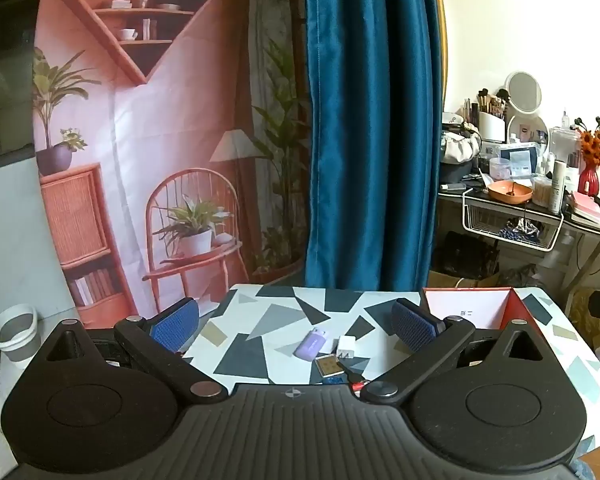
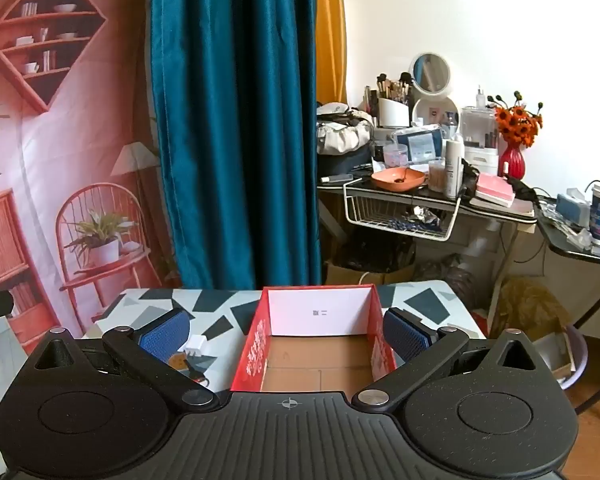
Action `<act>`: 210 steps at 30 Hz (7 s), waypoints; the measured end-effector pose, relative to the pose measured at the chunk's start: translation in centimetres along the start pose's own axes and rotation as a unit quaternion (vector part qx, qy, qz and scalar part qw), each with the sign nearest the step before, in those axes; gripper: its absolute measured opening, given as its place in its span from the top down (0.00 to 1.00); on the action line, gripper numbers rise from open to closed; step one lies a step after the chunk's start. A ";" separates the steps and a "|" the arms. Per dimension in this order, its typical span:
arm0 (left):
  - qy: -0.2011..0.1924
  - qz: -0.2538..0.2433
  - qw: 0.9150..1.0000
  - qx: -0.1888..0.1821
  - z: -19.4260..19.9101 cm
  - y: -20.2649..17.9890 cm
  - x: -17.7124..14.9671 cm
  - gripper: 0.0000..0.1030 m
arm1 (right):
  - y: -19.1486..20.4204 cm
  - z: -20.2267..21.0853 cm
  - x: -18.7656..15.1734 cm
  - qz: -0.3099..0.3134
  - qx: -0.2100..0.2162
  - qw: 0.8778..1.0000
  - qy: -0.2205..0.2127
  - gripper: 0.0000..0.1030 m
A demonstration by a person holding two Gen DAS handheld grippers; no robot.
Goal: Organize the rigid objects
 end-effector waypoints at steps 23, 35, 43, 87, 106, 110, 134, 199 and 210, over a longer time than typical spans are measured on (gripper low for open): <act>-0.003 0.002 1.000 0.003 0.2 0.2 0.1 0.00 | 0.3 -0.1 -0.4 0.013 -0.007 1.000 0.000 0.00; -0.001 0.006 1.000 0.004 -0.2 0.1 -0.1 0.00 | 0.1 0.1 -0.4 0.013 -0.008 1.000 0.001 0.00; -0.005 0.004 1.000 0.007 0.1 0.1 0.0 0.00 | 0.1 0.1 -0.4 0.012 -0.008 1.000 0.001 0.00; -0.006 0.012 1.000 0.002 -0.2 0.0 -0.2 0.00 | -0.2 -0.1 0.0 0.013 -0.006 1.000 0.000 0.00; -0.008 -0.008 0.999 0.037 -7.5 -0.3 -0.9 0.00 | -4.3 -6.0 -0.6 0.000 0.033 0.999 -0.015 0.00; 0.018 0.004 0.999 0.046 -11.5 0.6 -1.8 0.00 | -6.3 -8.2 -1.3 -0.021 0.058 0.998 -0.013 0.00; 0.171 0.042 0.984 0.025 -24.1 0.9 -10.1 0.08 | -13.8 -23.8 -8.1 0.013 -0.044 0.997 0.055 0.28; 0.324 0.073 0.941 -0.070 -28.6 -1.7 -16.6 0.63 | -18.0 -26.4 -10.4 -0.027 -0.067 0.988 0.133 0.92; 0.315 0.052 0.944 -0.087 -30.0 -3.1 -17.6 0.79 | -18.2 -26.3 -10.3 -0.026 -0.067 0.988 0.134 0.92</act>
Point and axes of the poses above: each gripper's, at about its wrist camera, not at the fingertips, and z roughly against the way its jaws point, y to its left, x to its top, the point moved 5 cm from there along -z, roughly the way its jaws point, and after that the axes turned 10 degrees about -z, right-handed, at the moved point
